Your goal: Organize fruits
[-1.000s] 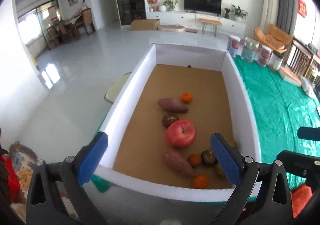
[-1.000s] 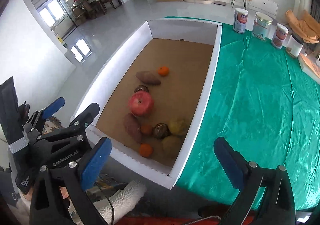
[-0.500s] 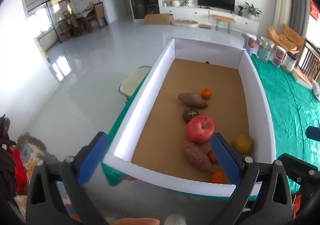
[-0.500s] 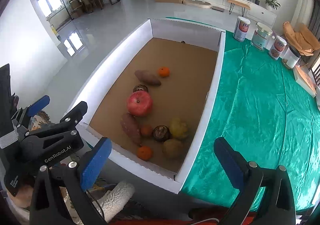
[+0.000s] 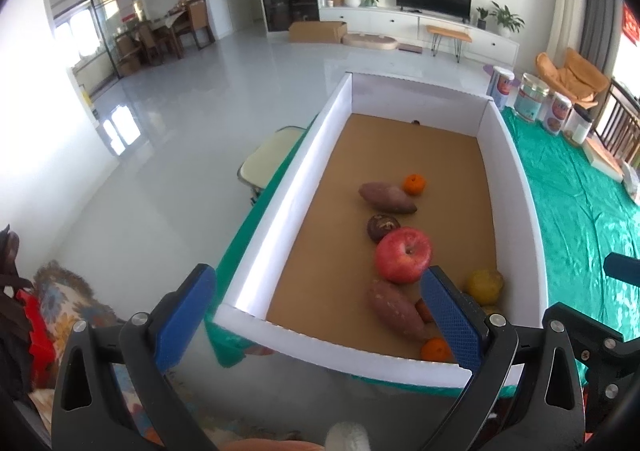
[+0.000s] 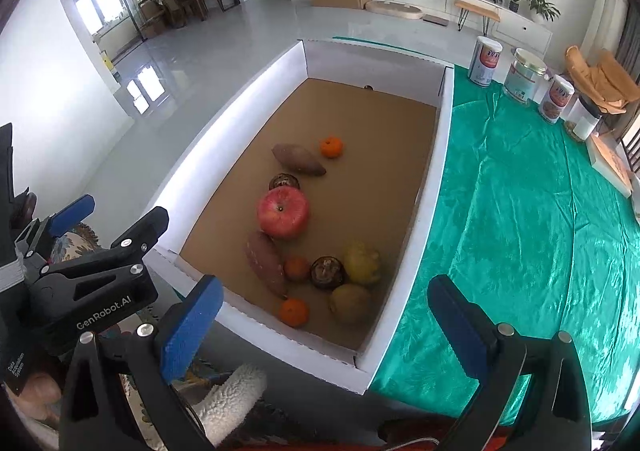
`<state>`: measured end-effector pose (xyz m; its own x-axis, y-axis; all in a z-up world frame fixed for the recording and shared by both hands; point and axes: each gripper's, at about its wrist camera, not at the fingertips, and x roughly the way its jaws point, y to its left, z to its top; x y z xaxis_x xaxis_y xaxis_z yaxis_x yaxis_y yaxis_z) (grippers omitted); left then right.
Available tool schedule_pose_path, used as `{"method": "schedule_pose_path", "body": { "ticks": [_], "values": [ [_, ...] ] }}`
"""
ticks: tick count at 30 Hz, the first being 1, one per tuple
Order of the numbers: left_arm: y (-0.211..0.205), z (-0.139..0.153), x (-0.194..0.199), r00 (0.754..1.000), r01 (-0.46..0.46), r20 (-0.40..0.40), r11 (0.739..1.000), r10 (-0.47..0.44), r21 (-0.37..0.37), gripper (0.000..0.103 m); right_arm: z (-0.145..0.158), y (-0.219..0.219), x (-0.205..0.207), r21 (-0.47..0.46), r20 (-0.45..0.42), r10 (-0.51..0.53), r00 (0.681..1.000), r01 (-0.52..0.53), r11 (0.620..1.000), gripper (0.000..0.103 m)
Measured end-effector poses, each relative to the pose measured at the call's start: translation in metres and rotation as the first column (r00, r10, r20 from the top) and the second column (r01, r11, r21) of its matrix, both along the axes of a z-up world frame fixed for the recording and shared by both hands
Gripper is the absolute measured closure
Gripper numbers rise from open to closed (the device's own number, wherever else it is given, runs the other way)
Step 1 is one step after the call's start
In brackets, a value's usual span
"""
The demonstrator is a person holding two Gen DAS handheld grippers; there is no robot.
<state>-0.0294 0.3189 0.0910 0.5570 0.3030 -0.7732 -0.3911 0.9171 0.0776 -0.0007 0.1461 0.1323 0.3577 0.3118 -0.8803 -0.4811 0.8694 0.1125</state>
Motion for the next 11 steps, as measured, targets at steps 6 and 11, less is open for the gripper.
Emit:
{"method": "schedule_pose_path", "body": {
  "ticks": [6, 11],
  "values": [
    [0.0027, 0.0034, -0.0007, 1.0, 0.012, 0.005, 1.0, -0.012, -0.026, 0.001, 0.0027, -0.0004, 0.0002, -0.003, 0.008, -0.006, 1.0, 0.007, 1.0, 0.002],
    [0.0, 0.0023, -0.0017, 0.999, 0.031, 0.02, 0.999, -0.03, -0.041, 0.001, -0.0002, -0.0015, 0.0008, 0.006, -0.005, -0.003, 1.0, 0.003, 1.0, 0.002]
  ]
}}
